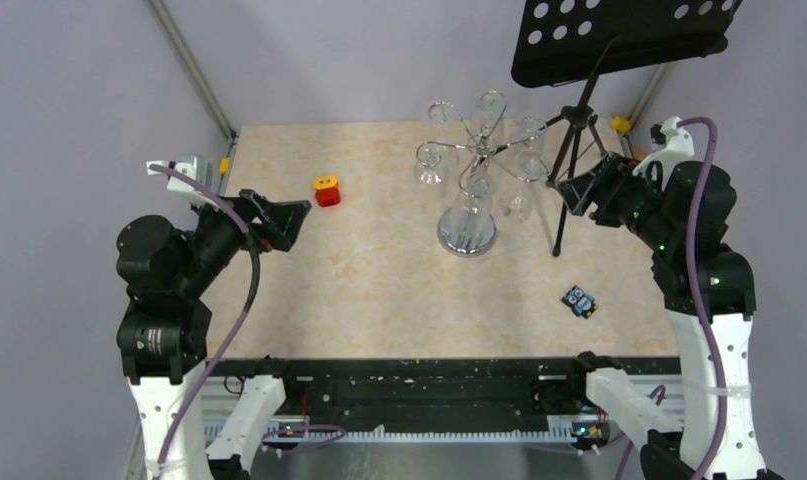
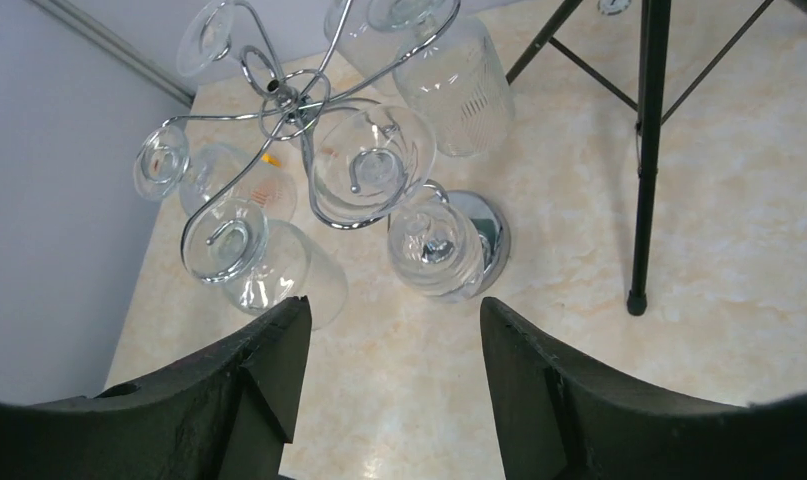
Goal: Take the wine glass off the wine glass rack
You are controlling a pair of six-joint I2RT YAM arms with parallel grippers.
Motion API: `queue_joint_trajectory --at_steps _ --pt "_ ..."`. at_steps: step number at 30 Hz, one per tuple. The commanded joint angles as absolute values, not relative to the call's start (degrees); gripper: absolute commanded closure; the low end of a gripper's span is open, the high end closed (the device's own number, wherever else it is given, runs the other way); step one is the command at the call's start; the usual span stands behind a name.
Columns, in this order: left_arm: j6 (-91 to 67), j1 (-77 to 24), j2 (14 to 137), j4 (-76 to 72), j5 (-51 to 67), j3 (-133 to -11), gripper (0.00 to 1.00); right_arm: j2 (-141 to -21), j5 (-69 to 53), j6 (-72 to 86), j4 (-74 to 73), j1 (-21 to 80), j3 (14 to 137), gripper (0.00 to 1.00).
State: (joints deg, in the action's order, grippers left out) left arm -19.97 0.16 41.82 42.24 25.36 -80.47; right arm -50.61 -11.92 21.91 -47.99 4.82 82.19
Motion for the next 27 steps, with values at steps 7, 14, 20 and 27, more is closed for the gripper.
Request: queue_joint_trajectory --at_steps 7,14,20,27 --pt "-22.5 0.3 39.6 30.6 32.7 -73.6 0.01 -42.1 -18.4 32.5 -37.4 4.4 74.0 0.22" --pt "-25.8 0.3 36.6 20.1 34.0 -65.1 0.01 -41.8 -16.1 39.5 -31.7 4.5 71.0 0.12" --pt "-26.4 -1.0 37.7 16.9 34.0 -63.1 0.01 -46.4 -12.5 45.9 -25.9 4.4 68.6 0.1" --pt "-27.6 -1.1 39.3 13.5 35.2 -61.7 0.01 -51.1 -8.8 52.9 -21.1 4.4 66.0 0.19"
